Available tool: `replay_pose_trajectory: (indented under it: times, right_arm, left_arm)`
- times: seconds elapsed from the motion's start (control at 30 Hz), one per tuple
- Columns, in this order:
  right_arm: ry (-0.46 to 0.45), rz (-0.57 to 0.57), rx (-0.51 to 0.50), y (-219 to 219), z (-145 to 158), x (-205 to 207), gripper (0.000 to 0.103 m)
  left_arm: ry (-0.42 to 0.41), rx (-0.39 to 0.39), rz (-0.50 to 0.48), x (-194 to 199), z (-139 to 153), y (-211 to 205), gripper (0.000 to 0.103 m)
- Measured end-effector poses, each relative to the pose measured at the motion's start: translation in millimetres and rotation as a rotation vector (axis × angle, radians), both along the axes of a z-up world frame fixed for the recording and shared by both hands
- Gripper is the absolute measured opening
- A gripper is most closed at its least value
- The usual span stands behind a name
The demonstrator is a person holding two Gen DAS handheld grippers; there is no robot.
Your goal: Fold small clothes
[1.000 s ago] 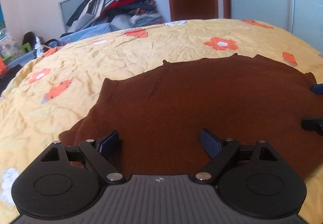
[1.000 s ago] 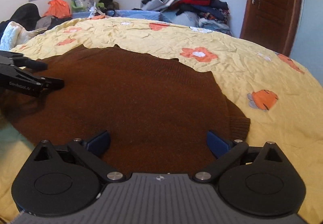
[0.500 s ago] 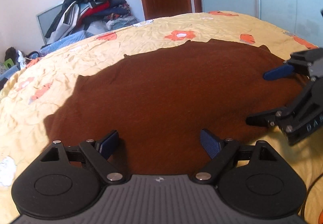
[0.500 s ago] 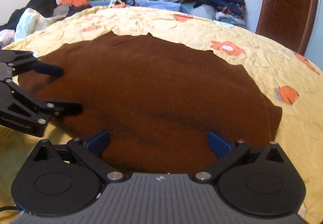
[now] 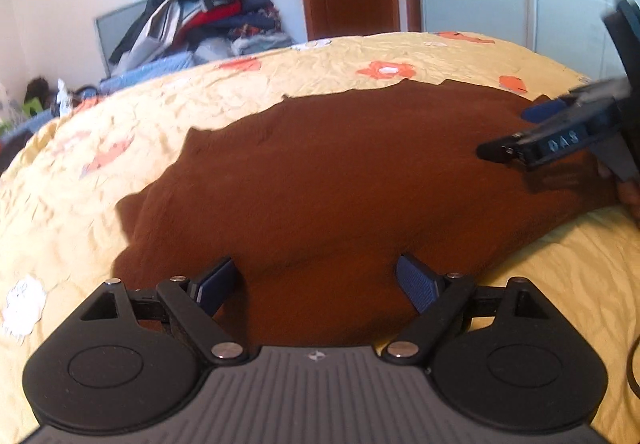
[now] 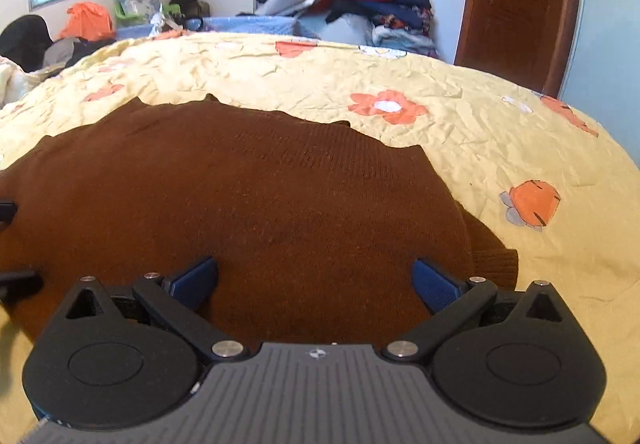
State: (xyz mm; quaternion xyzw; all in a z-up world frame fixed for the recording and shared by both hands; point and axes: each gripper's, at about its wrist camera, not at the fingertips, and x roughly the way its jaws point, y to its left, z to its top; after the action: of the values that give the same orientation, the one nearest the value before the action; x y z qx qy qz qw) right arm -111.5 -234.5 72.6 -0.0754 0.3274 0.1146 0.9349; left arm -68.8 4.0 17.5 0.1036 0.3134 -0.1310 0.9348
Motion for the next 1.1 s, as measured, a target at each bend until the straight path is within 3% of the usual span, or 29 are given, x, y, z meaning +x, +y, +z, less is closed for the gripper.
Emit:
replay_pose_trajectory:
  times: [0.1,0.17,0.27,0.37,0.43,0.57,0.67,0.77,0.83,0.9,0.93,1.0,1.1]
  right_arm:
    - [-0.005,-0.003,0.001,5,-1,3,0.103]
    - [-0.009,-0.007,0.001,7,-3,2,0.103]
    - [-0.011,-0.007,0.003,9,-4,3,0.103]
    - [-0.01,-0.007,0.001,9,-4,3,0.103]
    - [-0.011,-0.007,0.001,8,-4,2,0.103]
    - [0.01,-0.008,-0.014,12,1,4,0.103]
    - [0.084,-0.019,0.008,13,23,16,0.103]
    - [0.045,-0.002,0.106,11,43,26,0.103]
    - [0.074,0.006,0.054,19,36,43,0.103]
    - [0.129,0.004,-0.044,26,14,62,0.103]
    - [0.114,0.021,-0.015,21,5,64,0.103]
    - [0.08,0.048,0.067,0,-1,61,0.103]
    - [0.075,0.043,0.107,-16,0,59,0.103]
  left_arm:
    - [0.021,-0.052,0.029,-3,12,9,0.087]
    - [-0.026,-0.074,0.015,-7,21,8,0.087]
    - [-0.063,-0.038,-0.017,-4,22,-3,0.088]
    - [0.027,0.021,-0.022,10,-1,-11,0.089]
    - [-0.018,0.006,-0.035,2,-4,-5,0.09]
    - [0.04,0.016,-0.039,4,9,-2,0.09]
    - [-0.045,0.004,-0.039,9,28,2,0.09]
    - [-0.075,-0.015,-0.024,38,36,-3,0.09]
    - [-0.061,-0.008,-0.005,66,30,-10,0.09]
    - [-0.008,0.049,0.037,95,13,-17,0.091]
    - [-0.012,0.036,0.031,101,3,-12,0.093]
    - [0.005,-0.078,0.009,103,-3,12,0.094]
    - [0.017,-0.097,0.006,101,-3,32,0.094]
